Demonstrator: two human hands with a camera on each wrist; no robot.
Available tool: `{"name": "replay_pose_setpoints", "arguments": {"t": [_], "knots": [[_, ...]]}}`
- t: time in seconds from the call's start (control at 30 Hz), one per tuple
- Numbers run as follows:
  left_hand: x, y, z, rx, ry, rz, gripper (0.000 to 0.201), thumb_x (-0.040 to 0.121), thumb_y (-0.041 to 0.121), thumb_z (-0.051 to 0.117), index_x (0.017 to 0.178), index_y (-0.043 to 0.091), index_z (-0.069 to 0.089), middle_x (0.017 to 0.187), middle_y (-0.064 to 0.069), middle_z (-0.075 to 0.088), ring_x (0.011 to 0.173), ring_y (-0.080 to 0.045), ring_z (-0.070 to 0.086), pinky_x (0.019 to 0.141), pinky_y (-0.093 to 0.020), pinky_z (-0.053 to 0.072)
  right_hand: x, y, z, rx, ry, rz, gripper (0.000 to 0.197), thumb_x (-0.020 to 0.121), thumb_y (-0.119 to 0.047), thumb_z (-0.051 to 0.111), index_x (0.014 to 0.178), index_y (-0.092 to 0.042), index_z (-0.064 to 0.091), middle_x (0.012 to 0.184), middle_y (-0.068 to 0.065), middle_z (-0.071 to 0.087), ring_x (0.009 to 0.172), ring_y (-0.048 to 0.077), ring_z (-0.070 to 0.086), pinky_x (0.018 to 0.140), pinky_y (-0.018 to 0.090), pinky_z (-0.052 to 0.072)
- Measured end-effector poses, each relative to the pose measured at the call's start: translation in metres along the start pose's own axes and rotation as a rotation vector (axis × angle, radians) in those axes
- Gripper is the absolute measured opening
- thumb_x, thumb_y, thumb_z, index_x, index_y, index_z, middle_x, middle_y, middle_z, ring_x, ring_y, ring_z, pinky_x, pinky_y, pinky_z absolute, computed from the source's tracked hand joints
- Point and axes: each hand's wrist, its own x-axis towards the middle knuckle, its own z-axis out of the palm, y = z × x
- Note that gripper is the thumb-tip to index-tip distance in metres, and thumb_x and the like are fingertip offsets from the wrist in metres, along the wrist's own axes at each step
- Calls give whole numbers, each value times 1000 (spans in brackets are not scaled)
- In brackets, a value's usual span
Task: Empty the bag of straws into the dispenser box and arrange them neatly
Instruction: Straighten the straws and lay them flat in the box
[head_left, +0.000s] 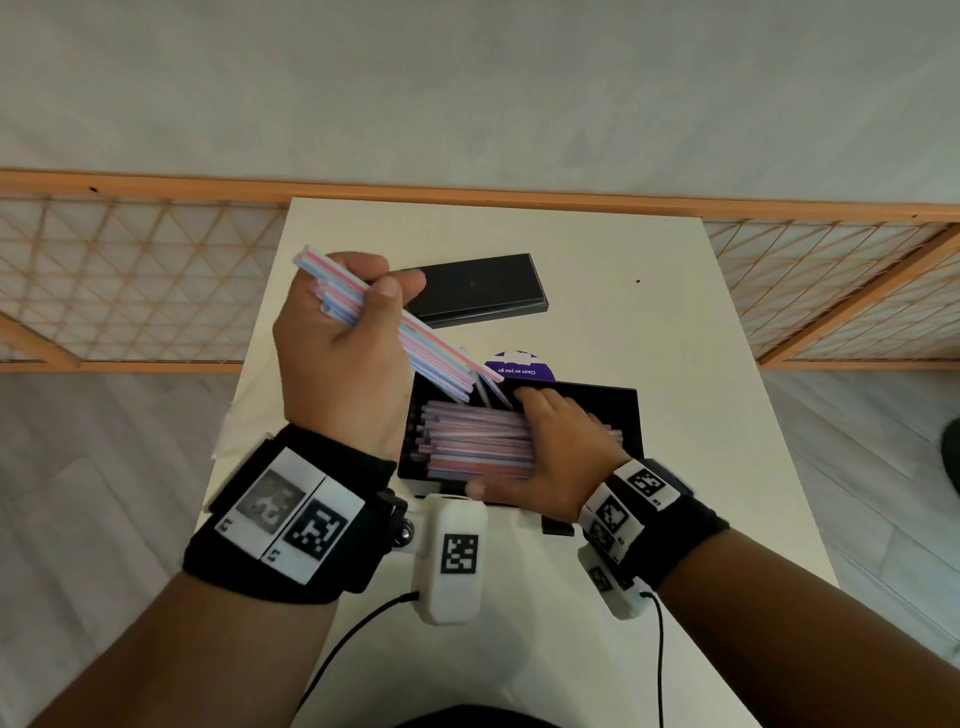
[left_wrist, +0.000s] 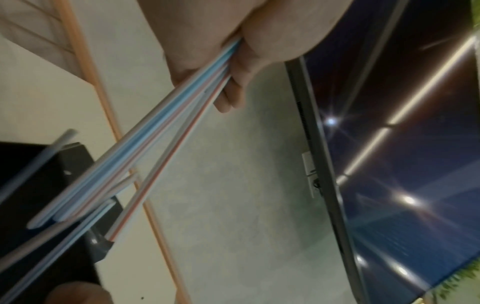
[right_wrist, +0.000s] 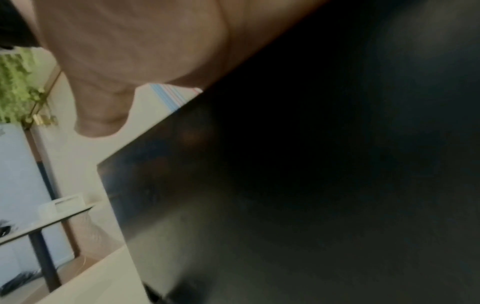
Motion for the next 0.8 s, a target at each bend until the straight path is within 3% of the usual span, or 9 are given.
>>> {"name": "replay_pose_setpoints", "arguments": {"t": [0.13, 0.23, 0.3, 0.43, 0.5, 0.57, 0.63, 0.7, 0.8], "knots": [[-7, 16, 9, -102, -74, -23, 10, 85, 9, 57, 92, 16, 58, 84, -4, 76, 90, -22, 75, 82, -31, 55, -11, 3, -16, 187, 232, -63, 101, 58, -89, 54, 133, -22, 41, 126, -4, 54, 114, 15, 52, 97, 37, 49], [-14, 13, 16, -162, -99, -97, 10, 84, 9, 58, 93, 14, 58, 88, -11, 76, 96, -31, 74, 88, -41, 57, -16, -1, -31, 176, 478, -133, 84, 66, -77, 59, 125, -18, 47, 115, -4, 56, 104, 18, 54, 87, 35, 50], [-21, 6, 22, -194, -122, -196, 10, 87, 6, 58, 95, 12, 58, 91, -16, 76, 101, -38, 71, 91, -44, 55, -13, -9, -36, 117, 524, -192, 73, 70, -68, 60, 122, -17, 50, 111, 0, 60, 100, 23, 57, 83, 37, 49], [-29, -4, 32, -270, -89, -422, 14, 89, -1, 65, 96, 9, 58, 80, -12, 76, 95, -36, 72, 81, -37, 58, -4, -18, -33, -63, 365, -139, 25, 89, -39, 58, 102, -18, 58, 85, 5, 65, 78, 35, 62, 61, 32, 38], [-18, -9, 23, -282, 25, -377, 20, 79, 13, 71, 96, 10, 61, 82, -11, 75, 91, -32, 74, 83, -36, 59, -4, -14, -32, -128, 238, -67, 19, 94, -38, 51, 101, -20, 54, 86, 5, 66, 78, 34, 61, 59, 31, 34], [-9, -14, 12, -183, 63, -309, 11, 90, 25, 65, 94, 15, 63, 89, -11, 76, 91, -29, 75, 86, -36, 56, -7, -12, -31, -201, 166, -56, 17, 95, -41, 47, 93, -24, 48, 87, 3, 66, 79, 31, 61, 60, 30, 33], [-11, -26, 6, 78, -26, -224, 30, 106, 28, 49, 88, 13, 67, 89, -13, 77, 86, -23, 75, 81, -30, 56, -6, -14, -29, -241, 133, -70, 17, 94, -43, 45, 90, -27, 46, 88, 2, 66, 81, 30, 63, 61, 30, 35], [-18, -43, 3, 371, -172, -100, 48, 109, 35, 41, 76, 13, 68, 81, -8, 76, 78, -19, 73, 77, -30, 57, -4, -18, -23, -257, 107, -72, 24, 93, -47, 45, 95, -25, 53, 92, 2, 67, 85, 31, 64, 63, 31, 37], [-18, -56, -7, 661, -409, -20, 47, 106, 44, 40, 77, 19, 67, 77, 4, 72, 77, -10, 68, 76, -29, 53, 0, -14, -16, -248, 81, -30, 41, 89, -65, 43, 96, -25, 50, 94, 0, 66, 84, 25, 62, 64, 30, 42]]}}
